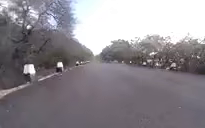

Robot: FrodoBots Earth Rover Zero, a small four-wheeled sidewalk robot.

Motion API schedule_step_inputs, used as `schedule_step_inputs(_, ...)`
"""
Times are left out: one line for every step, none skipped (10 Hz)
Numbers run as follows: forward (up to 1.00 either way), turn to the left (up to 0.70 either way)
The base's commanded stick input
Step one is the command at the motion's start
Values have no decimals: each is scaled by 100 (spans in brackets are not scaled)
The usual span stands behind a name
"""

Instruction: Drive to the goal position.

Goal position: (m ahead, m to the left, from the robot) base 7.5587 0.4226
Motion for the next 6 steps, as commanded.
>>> schedule_step_inputs(68, 0)
schedule_step_inputs(68, 0)
schedule_step_inputs(68, 0)
schedule_step_inputs(68, 0)
schedule_step_inputs(68, 0)
schedule_step_inputs(68, 0)
